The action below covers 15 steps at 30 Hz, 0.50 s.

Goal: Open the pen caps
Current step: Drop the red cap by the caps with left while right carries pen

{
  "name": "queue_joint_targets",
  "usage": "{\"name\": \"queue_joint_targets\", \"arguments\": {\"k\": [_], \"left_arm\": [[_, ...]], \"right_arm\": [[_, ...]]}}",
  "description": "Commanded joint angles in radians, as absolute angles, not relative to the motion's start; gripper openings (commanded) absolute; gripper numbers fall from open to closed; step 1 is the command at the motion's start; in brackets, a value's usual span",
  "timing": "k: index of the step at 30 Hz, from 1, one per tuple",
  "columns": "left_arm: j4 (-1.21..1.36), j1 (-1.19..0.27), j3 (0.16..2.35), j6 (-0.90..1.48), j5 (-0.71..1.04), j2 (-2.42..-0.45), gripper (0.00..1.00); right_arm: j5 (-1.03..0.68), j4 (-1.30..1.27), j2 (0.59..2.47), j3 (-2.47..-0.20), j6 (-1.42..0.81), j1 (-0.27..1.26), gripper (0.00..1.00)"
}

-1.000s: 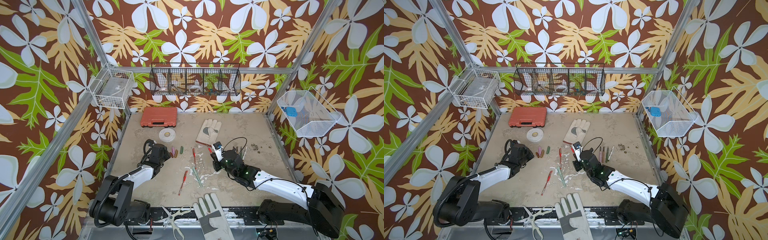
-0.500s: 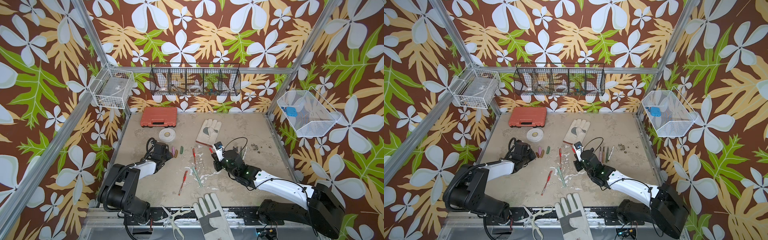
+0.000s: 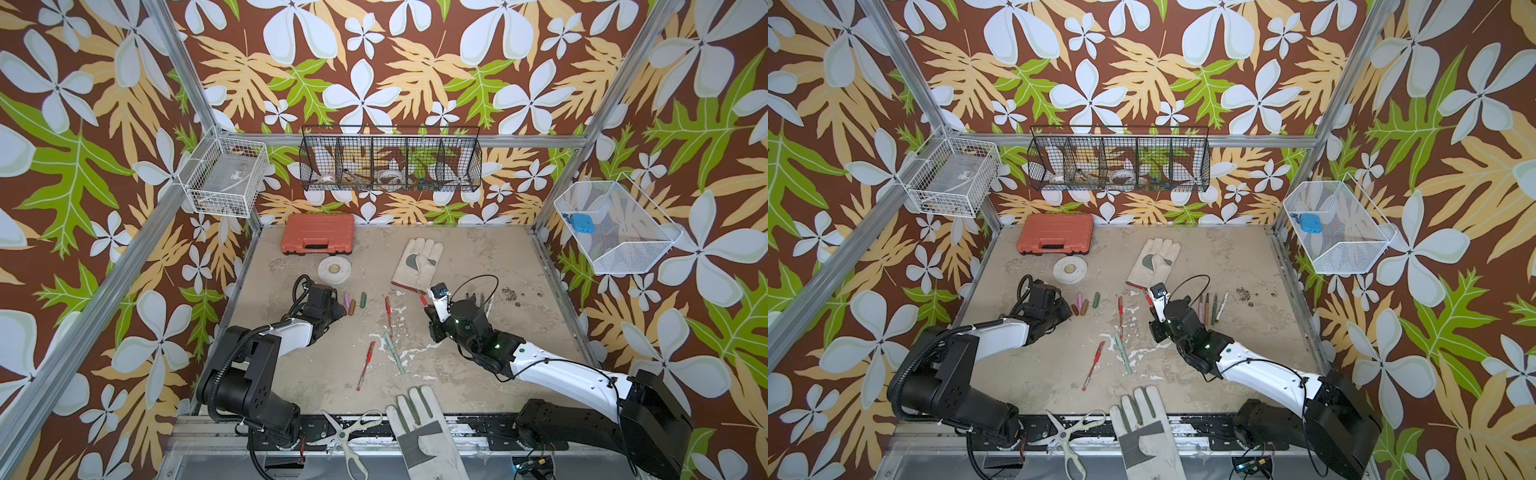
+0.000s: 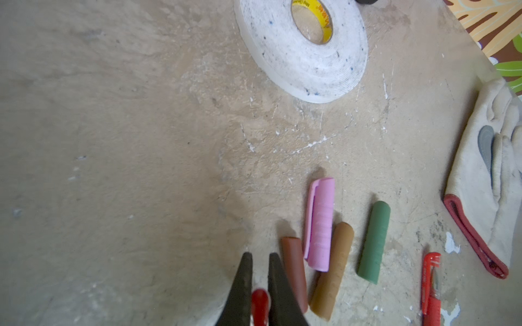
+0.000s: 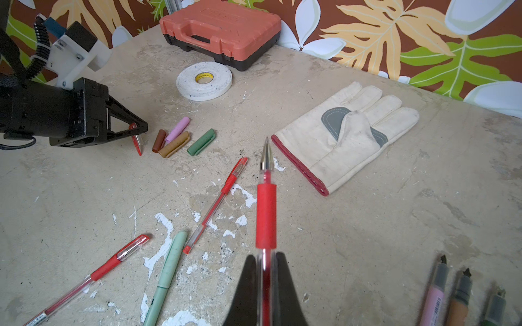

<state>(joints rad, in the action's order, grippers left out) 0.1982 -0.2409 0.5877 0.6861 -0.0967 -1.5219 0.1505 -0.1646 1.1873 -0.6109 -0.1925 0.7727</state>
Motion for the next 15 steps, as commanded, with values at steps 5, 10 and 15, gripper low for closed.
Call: {"name": "queue_joint_targets", "arguments": {"k": [5,10,15], "left_arm": [[0.191,-0.237,0.586,0.676,-0.111,-1.502,0.28],[0.197,-0.239,0.563,0.683,-0.121,-1.443,0.51],[0.242,-0.239,0.522,0.667,-0.091,-1.352,0.58]], "right_arm": [[0.133,-0.18,1.177,-0.608,-0.212,0.756,0.0],[0.131,-0.187,1.162,-0.597,-0.215,0.753,0.0],[0.146,-0.183,1.151,-0.588,-0.252,0.719,0.0]]}}
